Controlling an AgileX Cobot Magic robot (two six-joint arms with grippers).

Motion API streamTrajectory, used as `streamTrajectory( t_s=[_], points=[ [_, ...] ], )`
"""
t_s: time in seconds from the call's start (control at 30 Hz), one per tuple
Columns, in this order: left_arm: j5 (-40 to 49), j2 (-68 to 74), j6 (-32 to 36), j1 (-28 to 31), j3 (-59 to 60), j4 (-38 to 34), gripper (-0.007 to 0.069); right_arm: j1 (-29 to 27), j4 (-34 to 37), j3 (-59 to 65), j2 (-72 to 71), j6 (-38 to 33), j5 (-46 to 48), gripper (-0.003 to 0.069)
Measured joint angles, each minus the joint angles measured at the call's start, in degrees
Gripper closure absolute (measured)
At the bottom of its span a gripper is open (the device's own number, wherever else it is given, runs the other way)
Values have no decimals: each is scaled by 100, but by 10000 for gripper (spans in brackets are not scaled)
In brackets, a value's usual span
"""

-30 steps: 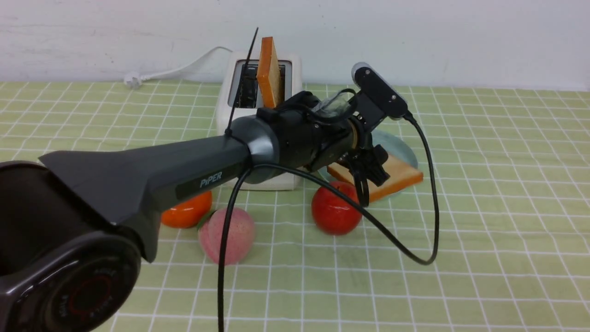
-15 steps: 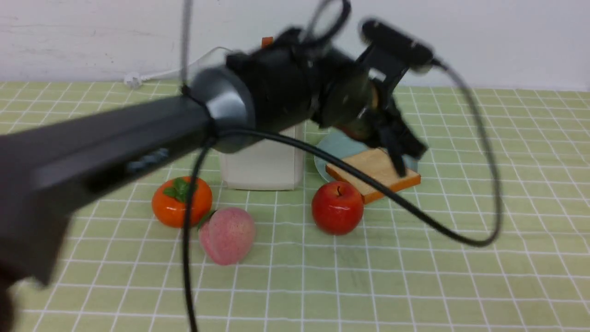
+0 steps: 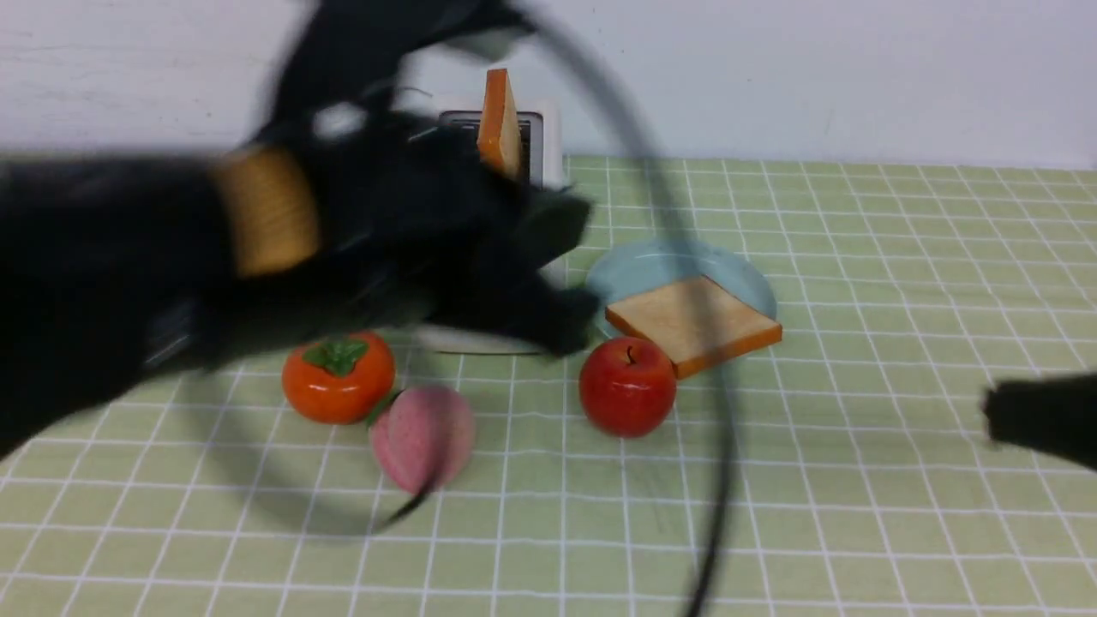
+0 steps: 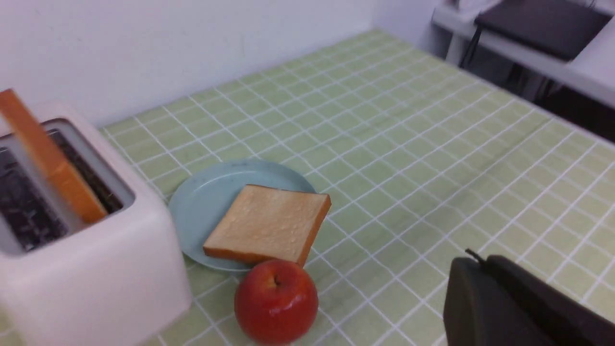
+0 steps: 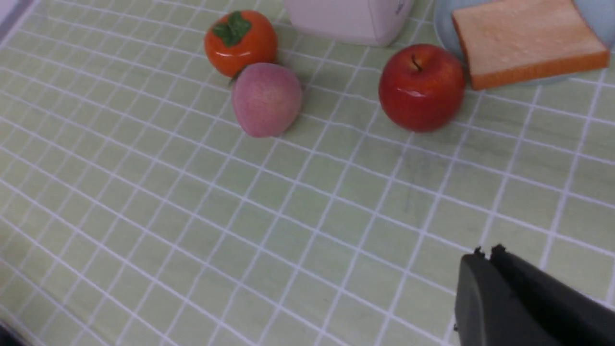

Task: Take toasted bread from bread machine on green coffee tablecloth place on plate.
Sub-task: 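Grasp the toast slice in the toaster and pull it up out of the slot with the right gripper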

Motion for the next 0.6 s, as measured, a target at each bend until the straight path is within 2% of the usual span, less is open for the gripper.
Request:
streamTrajectory(
  t_s=[0.13,0.23,0.33,0.47,0.6],
  points=[
    [-185,-1094,1,0,954,-105,638,329,297,-525,950,-349,-181,643],
    [-300,-1922,1,0,1622,-183,638,1027,150,-1233,1771,-213,-539,643],
    [-377,-2573,1,0,2102,-201,638,1694,-434,-1958,2464,371,-861,643],
    [-367,-3092,1,0,2529,-201,638,2435,-1583,-3032,3415,1301,-1122,633],
    [-348,-3272,1,0,2731,-82,638,2801,-2332,-3891,4156,1923,-1292,589]
  ],
)
